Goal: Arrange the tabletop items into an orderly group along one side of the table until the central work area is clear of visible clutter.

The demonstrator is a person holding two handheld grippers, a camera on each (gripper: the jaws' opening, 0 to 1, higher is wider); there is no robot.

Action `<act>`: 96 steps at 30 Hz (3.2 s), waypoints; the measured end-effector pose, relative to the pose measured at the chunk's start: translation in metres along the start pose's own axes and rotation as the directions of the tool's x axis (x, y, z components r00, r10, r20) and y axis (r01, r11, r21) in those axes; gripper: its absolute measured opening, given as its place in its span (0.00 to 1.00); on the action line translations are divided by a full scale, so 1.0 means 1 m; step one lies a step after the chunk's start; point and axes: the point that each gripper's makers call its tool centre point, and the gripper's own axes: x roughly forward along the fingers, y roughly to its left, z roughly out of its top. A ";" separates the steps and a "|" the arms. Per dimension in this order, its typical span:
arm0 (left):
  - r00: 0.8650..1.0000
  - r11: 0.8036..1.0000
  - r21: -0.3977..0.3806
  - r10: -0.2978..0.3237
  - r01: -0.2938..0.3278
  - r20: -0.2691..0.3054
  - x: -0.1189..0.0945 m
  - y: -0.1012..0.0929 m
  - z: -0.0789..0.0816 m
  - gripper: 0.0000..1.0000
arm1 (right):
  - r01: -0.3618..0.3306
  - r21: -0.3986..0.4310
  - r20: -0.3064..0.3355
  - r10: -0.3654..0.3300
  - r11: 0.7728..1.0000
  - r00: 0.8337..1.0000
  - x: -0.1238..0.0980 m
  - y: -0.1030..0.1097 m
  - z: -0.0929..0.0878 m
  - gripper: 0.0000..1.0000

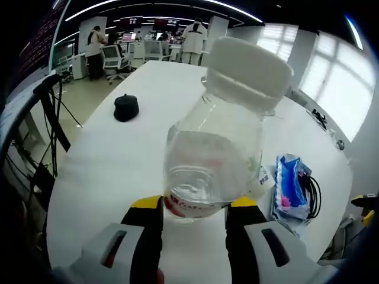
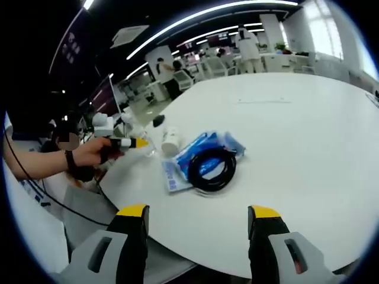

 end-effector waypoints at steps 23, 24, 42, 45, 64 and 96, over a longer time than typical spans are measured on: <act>0.999 0.996 -0.078 -0.034 0.036 0.026 0.037 0.005 0.032 0.43 | 0.054 0.045 0.023 -0.055 0.998 0.998 -0.011 0.018 -0.009 0.68; 0.999 0.995 -0.089 -0.036 0.039 0.028 0.034 0.002 0.033 0.44 | 0.052 0.045 0.024 -0.053 0.998 0.998 -0.010 0.018 -0.008 0.68; 0.995 0.993 -0.088 -0.071 0.077 0.063 0.035 -0.015 0.052 0.44 | 0.052 0.024 -0.005 -0.052 0.998 0.999 -0.014 0.027 -0.013 0.68; 0.995 0.992 -0.093 -0.075 0.081 0.066 0.037 -0.017 0.055 0.45 | 0.053 0.024 -0.009 -0.053 0.998 0.999 -0.016 0.027 -0.014 0.68; 0.991 0.986 -0.124 -0.098 0.109 0.090 0.041 -0.009 0.062 0.49 | 0.031 0.029 -0.009 -0.031 0.999 0.999 -0.006 0.019 -0.008 0.68; 0.989 0.988 -0.151 -0.018 0.040 0.144 0.052 -0.001 0.070 0.39 | -0.005 0.045 -0.011 0.006 0.999 1.000 0.001 0.007 -0.008 0.68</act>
